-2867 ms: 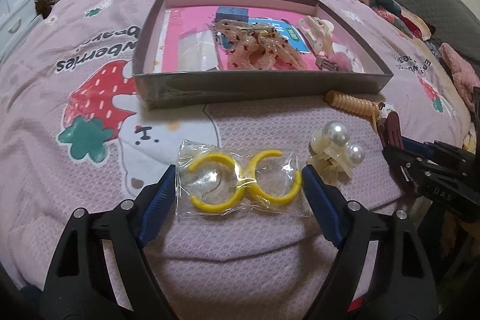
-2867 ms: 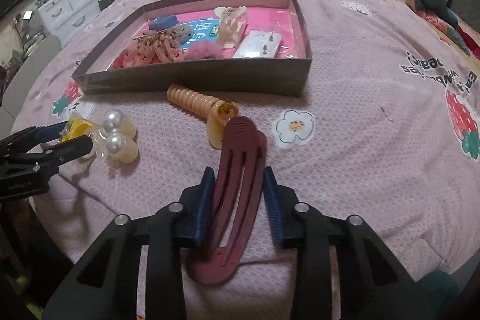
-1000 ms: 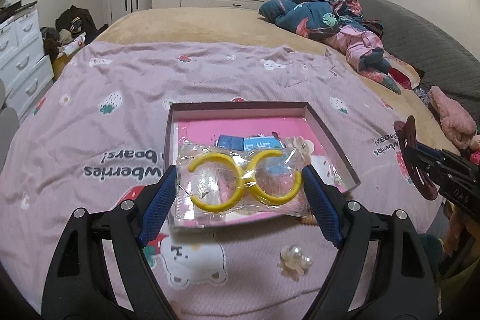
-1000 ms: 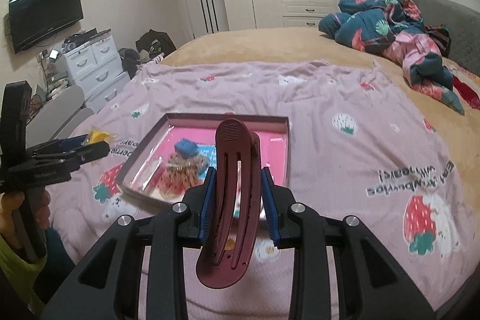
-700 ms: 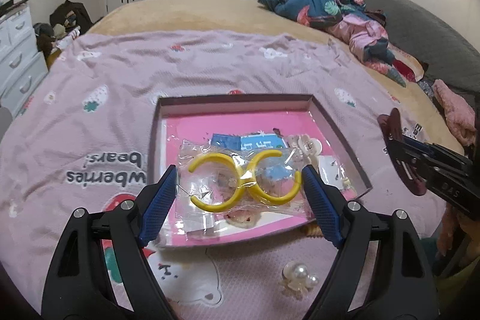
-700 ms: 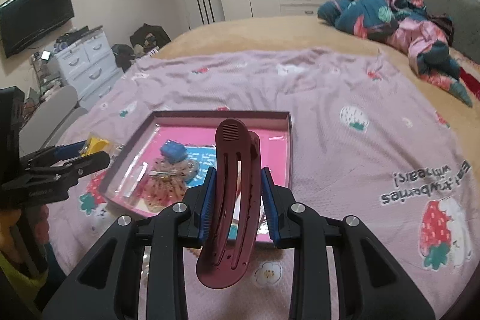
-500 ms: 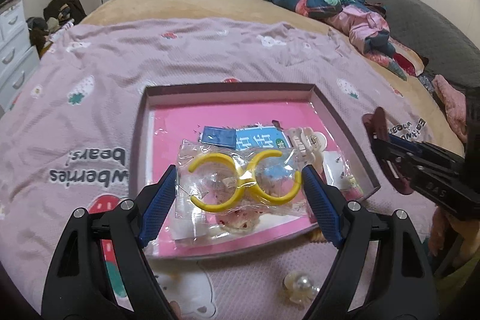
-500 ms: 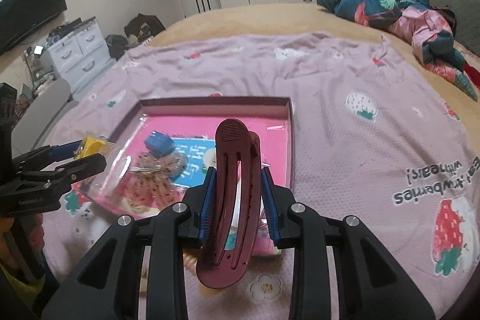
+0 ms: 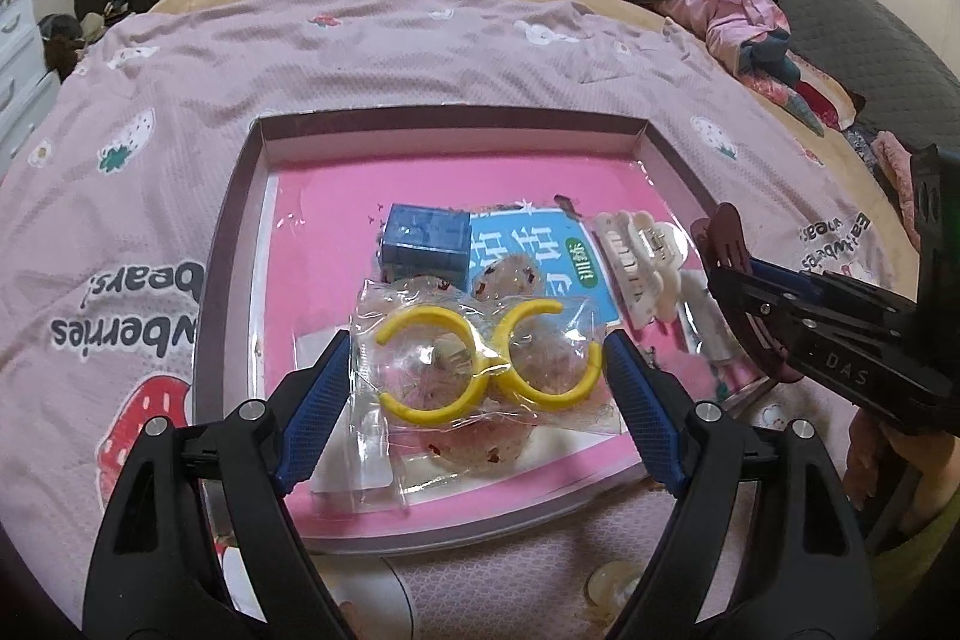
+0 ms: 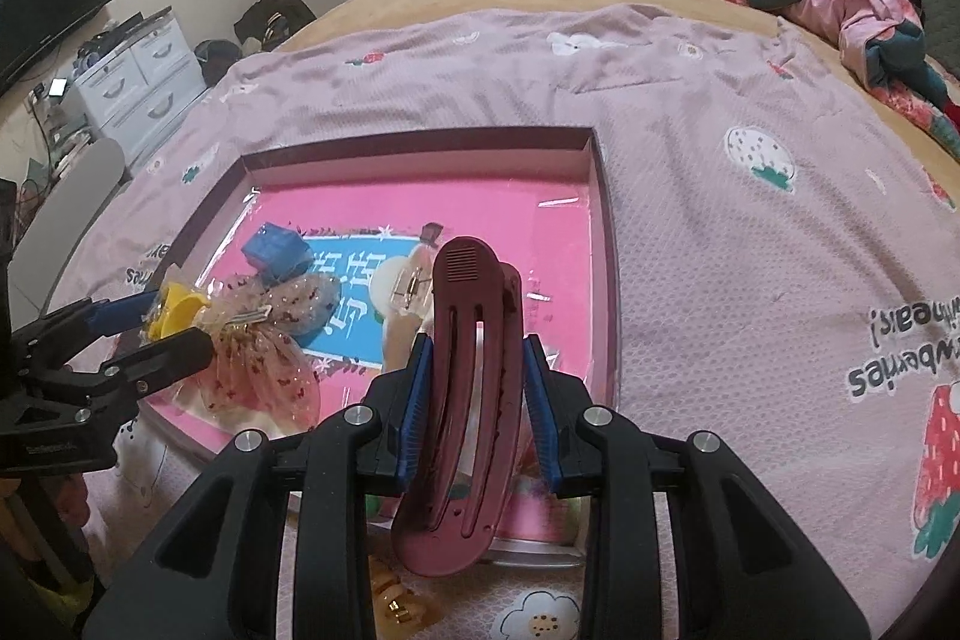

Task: Organize jewelry
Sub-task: 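Carry the hoops bag and maroon clip into the box and open both tools, then lift both tools out toward the pearl clip and the coiled peach clip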

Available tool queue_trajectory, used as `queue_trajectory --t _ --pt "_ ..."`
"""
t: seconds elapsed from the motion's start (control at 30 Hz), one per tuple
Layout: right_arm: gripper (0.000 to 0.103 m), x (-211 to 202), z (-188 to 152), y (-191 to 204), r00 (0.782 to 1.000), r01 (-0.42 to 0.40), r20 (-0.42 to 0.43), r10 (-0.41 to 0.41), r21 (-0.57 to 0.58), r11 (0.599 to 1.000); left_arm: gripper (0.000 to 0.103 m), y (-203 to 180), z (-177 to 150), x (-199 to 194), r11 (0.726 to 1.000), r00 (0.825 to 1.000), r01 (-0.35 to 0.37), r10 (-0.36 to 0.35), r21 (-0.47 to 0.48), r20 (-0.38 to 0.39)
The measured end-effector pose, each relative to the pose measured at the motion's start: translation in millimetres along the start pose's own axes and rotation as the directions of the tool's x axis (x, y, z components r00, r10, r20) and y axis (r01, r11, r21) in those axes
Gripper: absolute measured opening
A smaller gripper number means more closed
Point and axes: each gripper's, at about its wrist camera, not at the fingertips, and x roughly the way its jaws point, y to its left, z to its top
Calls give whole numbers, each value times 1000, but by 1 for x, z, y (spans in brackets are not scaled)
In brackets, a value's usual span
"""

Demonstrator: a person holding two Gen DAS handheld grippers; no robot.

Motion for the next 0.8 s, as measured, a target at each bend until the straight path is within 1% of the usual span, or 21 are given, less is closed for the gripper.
queue_trajectory --t 0.03,0.13,0.17,0.2,0.27,0.3,0.33,0.4,0.5,0.6,0.7,0.8 --pt "31 0 -1 -1 1000 2 -1 -2 4 1000 75 0 0 1 1000 1000 1 -1 -1 -2" --pt "46 -7 -3 -3 1000 15 8 -16 6 1000 76 0 -1 0 1000 1000 -2 2 0 2" --pt "54 -13 -4 -3 999 23 24 -23 5 1000 77 0 -1 -1 1000 1000 -4 4 0 5" --pt "58 -17 -4 -3 999 26 35 -27 5 1000 80 0 -1 -2 1000 1000 -5 5 0 10" --pt "61 -28 -2 -4 998 36 60 -36 8 999 84 0 -1 -8 1000 1000 -10 10 0 23" --pt "65 -35 -2 -5 996 39 74 -39 11 999 85 0 -1 -12 1000 999 -11 11 -1 31" --pt "67 -44 -2 -5 994 43 97 -44 15 999 86 1 0 -16 1000 999 -13 13 -2 41" --pt "77 -58 0 -5 990 47 131 -49 18 999 90 1 2 -25 1000 998 -15 16 -7 57" --pt "84 -80 1 -4 982 49 180 -51 15 999 92 -1 5 -43 1000 996 -14 15 -8 90" --pt "87 -100 2 -3 975 48 218 -49 13 999 94 -4 7 -62 1000 992 -18 18 0 126" --pt "90 -119 1 -2 967 43 251 -45 13 999 94 -7 7 -79 1000 988 -19 18 4 155" --pt "90 -136 -1 1 957 44 285 -47 14 999 94 -9 6 -96 1000 984 -17 17 2 180"
